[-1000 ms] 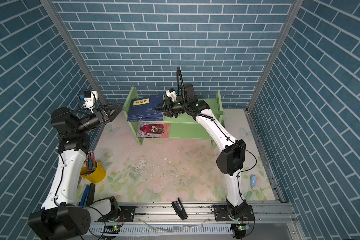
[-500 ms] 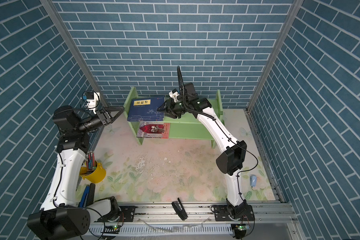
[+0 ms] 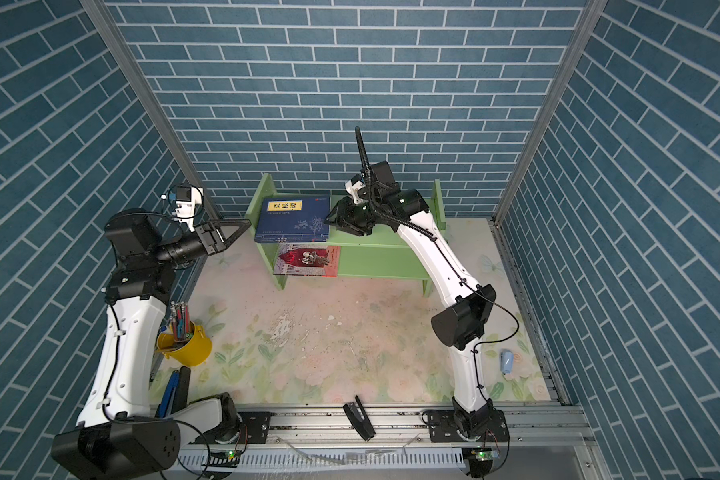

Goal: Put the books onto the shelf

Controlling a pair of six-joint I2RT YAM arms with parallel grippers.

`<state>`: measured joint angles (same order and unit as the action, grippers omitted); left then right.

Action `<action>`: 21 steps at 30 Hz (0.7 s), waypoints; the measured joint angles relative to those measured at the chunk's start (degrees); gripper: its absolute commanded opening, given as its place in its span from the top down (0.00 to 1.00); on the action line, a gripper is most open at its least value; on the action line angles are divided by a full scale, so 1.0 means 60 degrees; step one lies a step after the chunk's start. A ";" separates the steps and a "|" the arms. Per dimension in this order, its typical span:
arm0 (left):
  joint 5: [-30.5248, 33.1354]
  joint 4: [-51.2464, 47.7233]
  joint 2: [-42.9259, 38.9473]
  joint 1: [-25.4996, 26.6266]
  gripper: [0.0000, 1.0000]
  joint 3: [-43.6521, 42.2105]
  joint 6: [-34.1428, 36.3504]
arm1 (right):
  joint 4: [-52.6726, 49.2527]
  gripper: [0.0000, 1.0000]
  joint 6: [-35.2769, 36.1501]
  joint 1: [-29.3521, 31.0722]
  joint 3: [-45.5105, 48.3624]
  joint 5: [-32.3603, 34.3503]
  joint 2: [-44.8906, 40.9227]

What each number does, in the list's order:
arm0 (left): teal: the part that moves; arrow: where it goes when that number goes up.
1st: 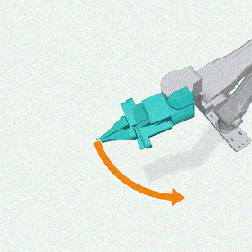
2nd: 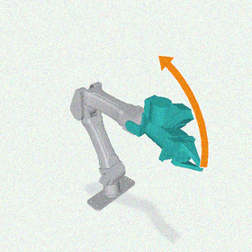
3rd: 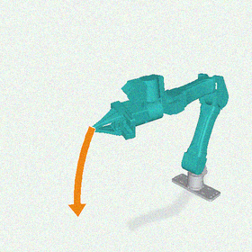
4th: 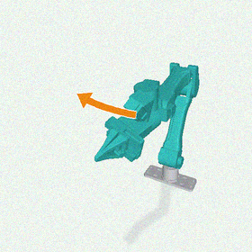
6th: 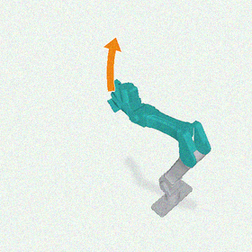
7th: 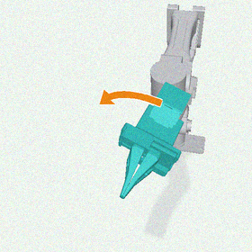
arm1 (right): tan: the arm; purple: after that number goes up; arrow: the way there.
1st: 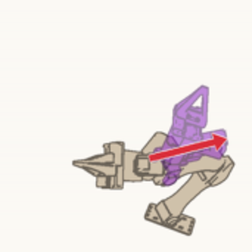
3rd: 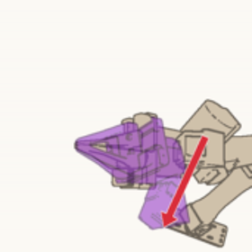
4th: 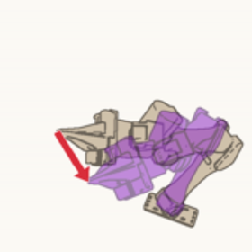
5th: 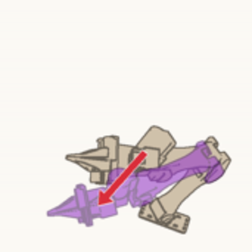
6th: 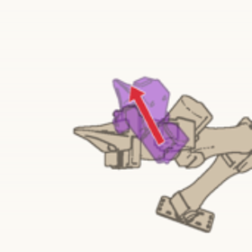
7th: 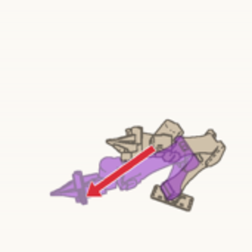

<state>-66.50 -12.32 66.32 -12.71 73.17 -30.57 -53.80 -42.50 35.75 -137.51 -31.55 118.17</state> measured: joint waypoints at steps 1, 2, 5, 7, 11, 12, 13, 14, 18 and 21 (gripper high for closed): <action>-0.0004 -0.0018 0.0000 0.0000 0.35 0.0007 0.0029 | -0.0055 0.54 0.0051 0.0000 -0.0036 0.0029 0.0015; -0.0004 -0.0055 0.0000 0.0000 0.35 0.0011 0.0069 | -0.0120 0.55 0.0095 0.0000 -0.0127 0.0062 0.0047; -0.0011 -0.0164 0.0000 0.0000 0.35 0.0015 0.0197 | -0.0186 0.57 0.0168 0.0000 -0.0433 0.0084 0.0175; -0.0025 -0.0233 0.0000 0.0000 0.35 0.0015 0.0291 | -0.0182 0.60 0.0175 0.0000 -0.0612 0.0084 0.0262; -0.0040 -0.0368 0.0000 0.0000 0.35 0.0015 0.0419 | -0.0193 0.67 0.0237 0.0018 -0.0718 0.0084 0.0375; -0.0044 -0.0393 0.0000 0.0000 0.35 0.0015 0.0441 | -0.0189 0.69 0.0240 0.0025 -0.0718 0.0084 0.0401; -0.0044 -0.0412 0.0000 0.0000 0.35 0.0015 0.0463 | -0.0193 0.71 0.0259 0.0025 -0.0725 0.0080 0.0433; -0.0044 -0.0415 0.0000 0.0000 0.35 0.0015 0.0477 | -0.0197 0.73 0.0288 0.0029 -0.0747 0.0080 0.0470; -0.0047 -0.0444 0.0000 0.0000 0.35 0.0015 0.0503 | -0.0215 0.80 0.0317 0.0044 -0.0809 0.0076 0.0583; -0.0044 -0.0481 0.0000 0.0000 0.35 0.0015 0.0517 | -0.0226 0.81 0.0331 0.0051 -0.0933 0.0066 0.0645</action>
<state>-66.76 -15.20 66.32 -12.71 73.25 -27.46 -55.16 -40.51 36.05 -143.11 -31.16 122.04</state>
